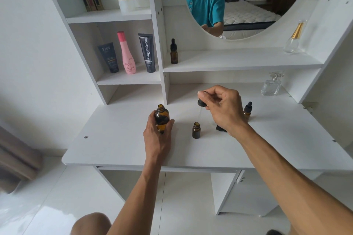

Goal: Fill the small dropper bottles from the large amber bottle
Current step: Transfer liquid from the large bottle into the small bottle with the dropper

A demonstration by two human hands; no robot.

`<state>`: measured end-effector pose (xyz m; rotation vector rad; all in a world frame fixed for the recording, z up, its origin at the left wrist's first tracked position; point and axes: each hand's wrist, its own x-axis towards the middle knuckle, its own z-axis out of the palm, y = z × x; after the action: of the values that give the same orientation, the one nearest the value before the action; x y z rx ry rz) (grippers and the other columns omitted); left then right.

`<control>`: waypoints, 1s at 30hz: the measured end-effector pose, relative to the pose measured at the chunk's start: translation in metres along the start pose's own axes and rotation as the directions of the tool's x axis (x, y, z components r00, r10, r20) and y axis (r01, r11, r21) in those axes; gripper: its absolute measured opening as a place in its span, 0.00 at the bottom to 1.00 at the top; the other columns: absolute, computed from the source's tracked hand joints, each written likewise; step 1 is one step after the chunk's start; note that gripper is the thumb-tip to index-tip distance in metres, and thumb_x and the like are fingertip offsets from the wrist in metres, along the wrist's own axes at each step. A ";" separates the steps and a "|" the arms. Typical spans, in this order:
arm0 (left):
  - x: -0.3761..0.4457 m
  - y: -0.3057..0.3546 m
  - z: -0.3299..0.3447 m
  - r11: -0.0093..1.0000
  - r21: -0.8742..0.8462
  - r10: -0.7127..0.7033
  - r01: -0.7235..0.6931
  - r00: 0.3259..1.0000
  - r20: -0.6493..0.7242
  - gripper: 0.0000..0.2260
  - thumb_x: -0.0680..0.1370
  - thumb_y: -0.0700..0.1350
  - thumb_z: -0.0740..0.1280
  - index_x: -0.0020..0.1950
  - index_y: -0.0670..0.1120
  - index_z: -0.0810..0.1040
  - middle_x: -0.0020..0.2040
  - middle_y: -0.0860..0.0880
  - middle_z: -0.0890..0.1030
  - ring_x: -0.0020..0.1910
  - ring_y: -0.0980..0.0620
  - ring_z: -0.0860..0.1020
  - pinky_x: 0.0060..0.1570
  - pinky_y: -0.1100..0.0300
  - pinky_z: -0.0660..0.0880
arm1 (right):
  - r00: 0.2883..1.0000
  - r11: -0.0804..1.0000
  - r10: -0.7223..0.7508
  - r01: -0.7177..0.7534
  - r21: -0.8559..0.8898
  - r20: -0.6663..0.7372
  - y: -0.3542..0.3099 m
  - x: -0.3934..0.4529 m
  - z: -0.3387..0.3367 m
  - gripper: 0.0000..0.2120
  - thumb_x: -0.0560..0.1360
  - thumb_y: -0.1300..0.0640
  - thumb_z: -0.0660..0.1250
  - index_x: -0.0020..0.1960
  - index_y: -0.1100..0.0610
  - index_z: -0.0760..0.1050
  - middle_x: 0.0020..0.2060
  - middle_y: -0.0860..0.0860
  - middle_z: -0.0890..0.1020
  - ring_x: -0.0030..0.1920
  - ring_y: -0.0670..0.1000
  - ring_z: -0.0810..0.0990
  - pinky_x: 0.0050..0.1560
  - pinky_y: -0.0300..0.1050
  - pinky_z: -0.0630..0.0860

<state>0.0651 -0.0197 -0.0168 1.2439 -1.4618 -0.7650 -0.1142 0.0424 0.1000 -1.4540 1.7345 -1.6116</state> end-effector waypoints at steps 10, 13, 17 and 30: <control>0.001 -0.001 0.000 1.000 0.004 0.007 -0.007 1.000 -0.003 0.19 0.76 0.52 0.72 0.64 0.60 0.71 0.52 0.55 0.81 0.47 0.50 0.82 0.52 0.47 0.79 | 0.999 0.995 -0.050 0.051 -0.088 0.006 -0.004 0.000 0.000 0.08 0.75 0.51 0.73 0.40 0.54 0.81 0.33 0.42 0.84 0.33 0.39 0.82 0.42 0.42 0.80; 0.001 0.001 0.000 1.000 0.003 0.009 -0.009 1.000 -0.005 0.19 0.76 0.52 0.72 0.63 0.62 0.70 0.51 0.56 0.81 0.47 0.50 0.82 0.51 0.48 0.79 | 0.997 0.992 -0.071 0.072 -0.106 0.005 -0.005 0.001 0.000 0.09 0.76 0.51 0.72 0.40 0.53 0.81 0.32 0.41 0.83 0.33 0.39 0.81 0.40 0.37 0.77; 0.001 0.001 0.000 1.000 0.000 0.011 -0.011 1.000 -0.001 0.18 0.76 0.52 0.72 0.63 0.61 0.71 0.51 0.55 0.82 0.46 0.49 0.82 0.51 0.48 0.79 | 0.996 0.990 -0.088 0.088 -0.113 0.008 -0.007 0.001 0.000 0.10 0.76 0.51 0.72 0.40 0.55 0.81 0.33 0.43 0.84 0.32 0.38 0.80 0.39 0.34 0.75; 0.000 0.003 -0.001 1.000 0.004 0.007 -0.007 1.000 -0.002 0.19 0.76 0.51 0.72 0.65 0.58 0.71 0.53 0.53 0.82 0.48 0.50 0.82 0.53 0.50 0.79 | 0.994 0.987 -0.113 0.111 -0.119 -0.005 -0.008 0.001 -0.001 0.10 0.76 0.51 0.72 0.39 0.55 0.80 0.33 0.43 0.84 0.32 0.38 0.80 0.40 0.37 0.76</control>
<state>0.0649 -0.0189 -0.0144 1.2417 -1.4666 -0.7561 -0.1114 0.0435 0.1080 -1.6270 1.8129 -1.5990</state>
